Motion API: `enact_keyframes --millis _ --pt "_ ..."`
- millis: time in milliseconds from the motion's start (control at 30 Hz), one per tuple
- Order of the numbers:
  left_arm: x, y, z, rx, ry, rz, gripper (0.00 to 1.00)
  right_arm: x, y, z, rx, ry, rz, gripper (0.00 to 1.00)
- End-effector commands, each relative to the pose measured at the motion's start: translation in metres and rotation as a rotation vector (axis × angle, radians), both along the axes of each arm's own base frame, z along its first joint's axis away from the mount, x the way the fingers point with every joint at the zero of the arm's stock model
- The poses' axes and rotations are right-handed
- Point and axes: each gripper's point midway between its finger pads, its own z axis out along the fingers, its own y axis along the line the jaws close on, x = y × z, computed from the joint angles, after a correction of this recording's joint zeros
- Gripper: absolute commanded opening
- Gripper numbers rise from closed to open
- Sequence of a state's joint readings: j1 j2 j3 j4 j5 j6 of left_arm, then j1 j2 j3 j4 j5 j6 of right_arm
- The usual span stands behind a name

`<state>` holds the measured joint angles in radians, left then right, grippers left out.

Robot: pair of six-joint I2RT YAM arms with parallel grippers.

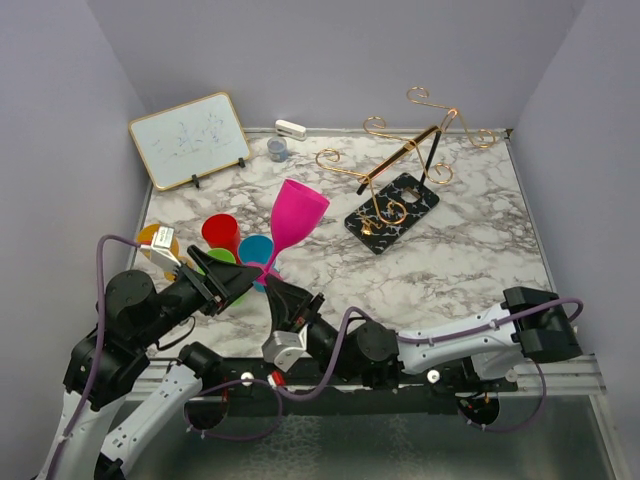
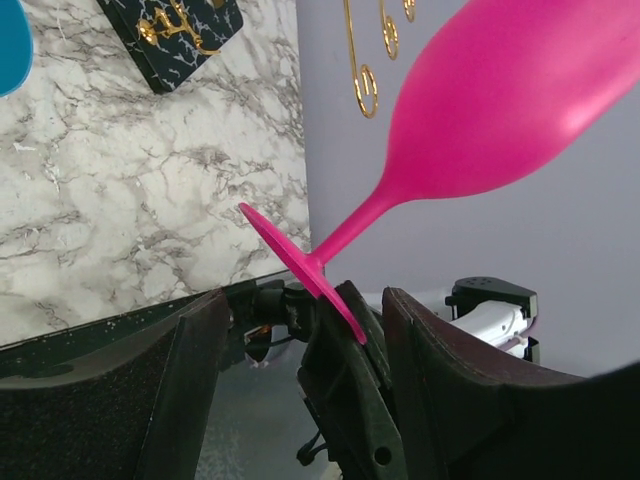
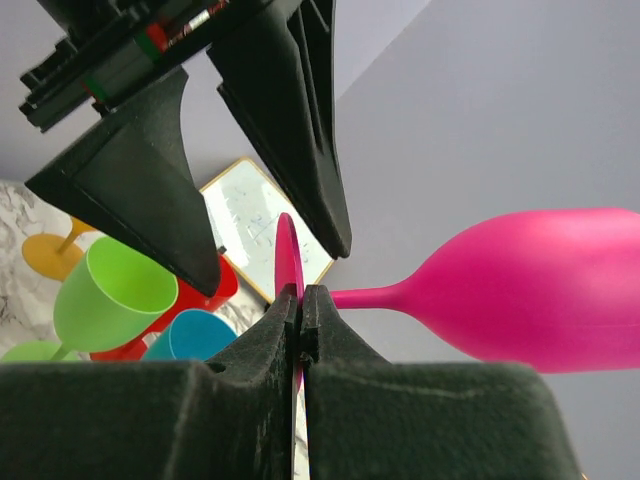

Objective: Take the wine glass off the wine glass rack

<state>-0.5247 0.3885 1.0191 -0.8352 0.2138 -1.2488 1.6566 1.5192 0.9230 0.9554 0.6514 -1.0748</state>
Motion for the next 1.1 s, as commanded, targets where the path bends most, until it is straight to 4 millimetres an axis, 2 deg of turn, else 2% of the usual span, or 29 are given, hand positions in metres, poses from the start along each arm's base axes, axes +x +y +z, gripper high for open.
enact_keyframes --millis 0,233,333,467,533,600,633,700,767,967,1067 --pt "-0.002 -0.004 0.007 -0.040 -0.028 -0.019 0.64 -0.013 -0.002 0.024 0.091 -0.030 0.022 0.01" --pt "0.003 -0.005 0.005 -0.064 -0.032 -0.004 0.44 -0.030 -0.003 0.019 0.090 -0.027 0.072 0.01" --pt "0.004 -0.006 0.005 -0.079 -0.034 -0.008 0.28 -0.034 -0.005 0.018 0.087 -0.014 0.082 0.01" --pt "0.005 -0.006 0.003 -0.078 -0.033 -0.007 0.00 -0.034 -0.012 0.018 0.093 0.007 0.068 0.01" --pt "0.005 -0.005 0.001 -0.071 -0.032 0.002 0.00 -0.034 -0.018 0.018 0.097 0.022 0.055 0.02" --pt "0.004 -0.002 0.000 -0.068 -0.032 0.014 0.00 -0.032 -0.024 0.016 0.092 0.046 0.037 0.07" --pt "0.004 0.000 0.000 -0.067 -0.036 0.024 0.00 -0.033 -0.027 0.015 0.089 0.063 0.030 0.12" --pt "0.004 0.005 0.001 -0.068 -0.054 0.050 0.00 -0.036 -0.029 0.008 0.044 0.101 0.020 0.28" --pt "0.001 0.015 0.003 -0.069 -0.079 0.090 0.00 -0.040 -0.030 -0.006 -0.017 0.161 0.010 0.34" --pt "-0.008 0.049 0.003 -0.043 -0.132 0.228 0.00 -0.043 -0.056 -0.032 -0.104 0.355 -0.013 0.36" --pt "-0.014 0.064 0.004 -0.022 -0.164 0.278 0.00 -0.039 -0.076 -0.031 -0.079 0.452 -0.025 0.38"
